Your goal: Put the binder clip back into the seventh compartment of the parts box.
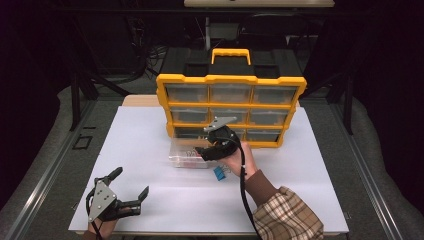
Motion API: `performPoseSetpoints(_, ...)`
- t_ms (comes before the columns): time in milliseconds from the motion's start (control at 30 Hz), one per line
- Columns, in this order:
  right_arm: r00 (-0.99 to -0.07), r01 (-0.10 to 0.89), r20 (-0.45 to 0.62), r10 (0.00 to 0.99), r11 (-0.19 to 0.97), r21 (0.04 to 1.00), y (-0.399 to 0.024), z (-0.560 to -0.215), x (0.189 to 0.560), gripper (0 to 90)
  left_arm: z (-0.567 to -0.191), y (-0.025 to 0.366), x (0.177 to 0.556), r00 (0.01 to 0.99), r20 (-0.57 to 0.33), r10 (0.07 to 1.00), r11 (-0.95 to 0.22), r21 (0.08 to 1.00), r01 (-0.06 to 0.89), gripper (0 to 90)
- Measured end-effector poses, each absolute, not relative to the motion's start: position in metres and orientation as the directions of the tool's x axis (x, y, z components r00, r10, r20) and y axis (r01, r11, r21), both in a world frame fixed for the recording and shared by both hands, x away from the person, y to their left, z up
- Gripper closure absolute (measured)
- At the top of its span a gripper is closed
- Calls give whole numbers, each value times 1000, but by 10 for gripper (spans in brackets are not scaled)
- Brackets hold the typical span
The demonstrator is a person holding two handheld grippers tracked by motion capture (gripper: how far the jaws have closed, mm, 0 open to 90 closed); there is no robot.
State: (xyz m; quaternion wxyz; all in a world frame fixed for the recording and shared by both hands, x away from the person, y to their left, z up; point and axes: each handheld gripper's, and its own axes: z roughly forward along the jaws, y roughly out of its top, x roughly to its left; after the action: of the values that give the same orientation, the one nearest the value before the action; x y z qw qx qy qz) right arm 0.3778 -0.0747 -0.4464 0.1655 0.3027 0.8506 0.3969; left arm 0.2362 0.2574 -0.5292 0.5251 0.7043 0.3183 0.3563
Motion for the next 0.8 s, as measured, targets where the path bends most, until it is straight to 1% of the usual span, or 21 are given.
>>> performPoseSetpoints(133,-754,405,-16,657,484,775,-91,-450,373,158,-529,257,236,544,169,822,-248,966,74,0)
performPoseSetpoints(467,-729,441,31,684,435,785,-119,-462,360,63,-529,257,236,544,171,821,-250,965,74,0)
performPoseSetpoints(600,-722,459,52,690,422,782,-125,-469,356,3,-529,257,236,544,172,822,-251,965,75,0)
performPoseSetpoints(800,-705,487,73,705,407,772,-131,-481,353,0,-529,257,236,545,171,821,-251,965,75,0)
